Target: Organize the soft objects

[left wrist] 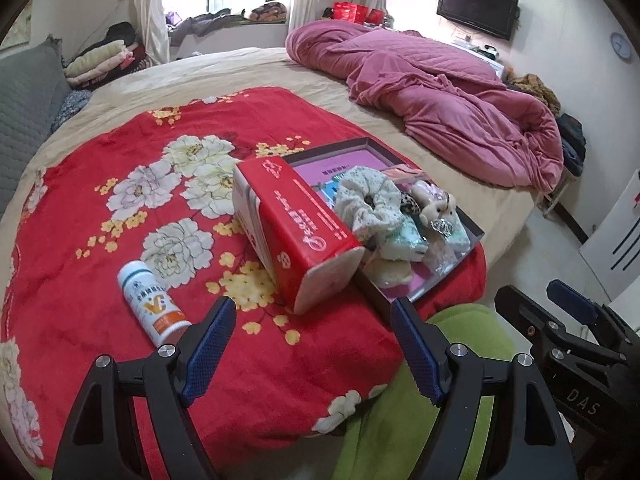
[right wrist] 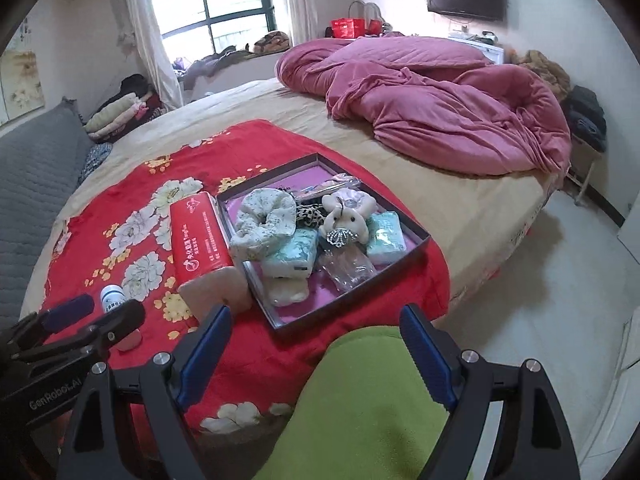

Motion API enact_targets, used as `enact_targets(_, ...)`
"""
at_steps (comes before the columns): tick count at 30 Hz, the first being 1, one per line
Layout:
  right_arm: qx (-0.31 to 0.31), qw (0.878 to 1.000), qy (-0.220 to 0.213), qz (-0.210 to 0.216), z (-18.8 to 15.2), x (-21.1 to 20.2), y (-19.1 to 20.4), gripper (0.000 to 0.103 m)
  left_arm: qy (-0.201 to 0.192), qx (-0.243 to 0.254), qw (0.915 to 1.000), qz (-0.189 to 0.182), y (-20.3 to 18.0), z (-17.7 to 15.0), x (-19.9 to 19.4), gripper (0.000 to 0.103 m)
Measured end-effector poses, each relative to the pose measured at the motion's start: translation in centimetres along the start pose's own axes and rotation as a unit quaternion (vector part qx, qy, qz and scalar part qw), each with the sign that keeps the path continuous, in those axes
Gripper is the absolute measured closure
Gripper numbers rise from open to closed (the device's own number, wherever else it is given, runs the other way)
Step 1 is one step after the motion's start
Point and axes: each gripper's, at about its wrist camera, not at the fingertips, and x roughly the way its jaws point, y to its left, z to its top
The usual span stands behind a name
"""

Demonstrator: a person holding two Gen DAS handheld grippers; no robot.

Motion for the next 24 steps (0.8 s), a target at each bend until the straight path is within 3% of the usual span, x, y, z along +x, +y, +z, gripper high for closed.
enact_targets(24, -0.017, 0.999, -0.016, -0.026, -1.5, 0.9, -0.8, 0.018, 0.016, -0.001, 0.9999, 0.000, -0.9, -1.8, 2.0, 0.022)
